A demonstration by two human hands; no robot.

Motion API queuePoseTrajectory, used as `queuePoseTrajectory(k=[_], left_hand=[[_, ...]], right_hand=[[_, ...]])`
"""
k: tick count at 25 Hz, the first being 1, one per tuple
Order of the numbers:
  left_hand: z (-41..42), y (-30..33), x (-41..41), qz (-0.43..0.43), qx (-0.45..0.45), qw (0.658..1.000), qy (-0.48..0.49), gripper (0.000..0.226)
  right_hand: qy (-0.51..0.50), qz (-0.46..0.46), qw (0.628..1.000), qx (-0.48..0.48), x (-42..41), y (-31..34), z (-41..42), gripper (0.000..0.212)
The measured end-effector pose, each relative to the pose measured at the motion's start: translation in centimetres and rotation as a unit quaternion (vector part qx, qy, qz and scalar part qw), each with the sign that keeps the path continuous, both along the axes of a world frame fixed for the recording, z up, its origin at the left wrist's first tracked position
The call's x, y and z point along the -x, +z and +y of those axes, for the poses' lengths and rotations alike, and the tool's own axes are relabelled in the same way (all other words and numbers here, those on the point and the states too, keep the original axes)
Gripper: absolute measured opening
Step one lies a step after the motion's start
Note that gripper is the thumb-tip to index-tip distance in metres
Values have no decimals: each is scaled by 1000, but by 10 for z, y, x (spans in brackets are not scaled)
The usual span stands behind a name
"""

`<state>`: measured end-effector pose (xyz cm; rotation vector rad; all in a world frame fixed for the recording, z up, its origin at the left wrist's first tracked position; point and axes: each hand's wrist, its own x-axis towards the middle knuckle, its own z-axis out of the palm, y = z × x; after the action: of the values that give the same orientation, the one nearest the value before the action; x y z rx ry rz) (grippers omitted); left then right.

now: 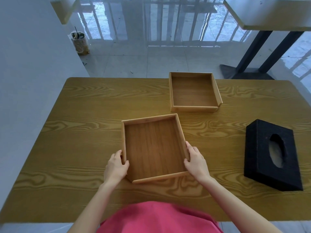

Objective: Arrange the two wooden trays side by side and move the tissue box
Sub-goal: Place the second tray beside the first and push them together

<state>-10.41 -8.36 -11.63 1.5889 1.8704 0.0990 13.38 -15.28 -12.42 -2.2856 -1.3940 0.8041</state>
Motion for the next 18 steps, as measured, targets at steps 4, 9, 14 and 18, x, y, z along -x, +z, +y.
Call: queuePoseTrajectory(k=[4, 9, 14, 18], left_hand=[[4, 3, 9, -1, 2, 1000, 5, 53], [21, 8, 28, -6, 13, 1000, 23, 51], [54, 9, 43, -12, 12, 999, 35, 50], [84, 14, 42, -10, -4, 1000, 27, 50]], right_hand=[[-51, 40, 998, -21, 8, 3, 2, 57], [-78, 43, 994, -60, 28, 6, 13, 52], [-70, 49, 994, -67, 42, 10, 44, 52], [-60, 40, 996, -50, 44, 12, 67, 54]])
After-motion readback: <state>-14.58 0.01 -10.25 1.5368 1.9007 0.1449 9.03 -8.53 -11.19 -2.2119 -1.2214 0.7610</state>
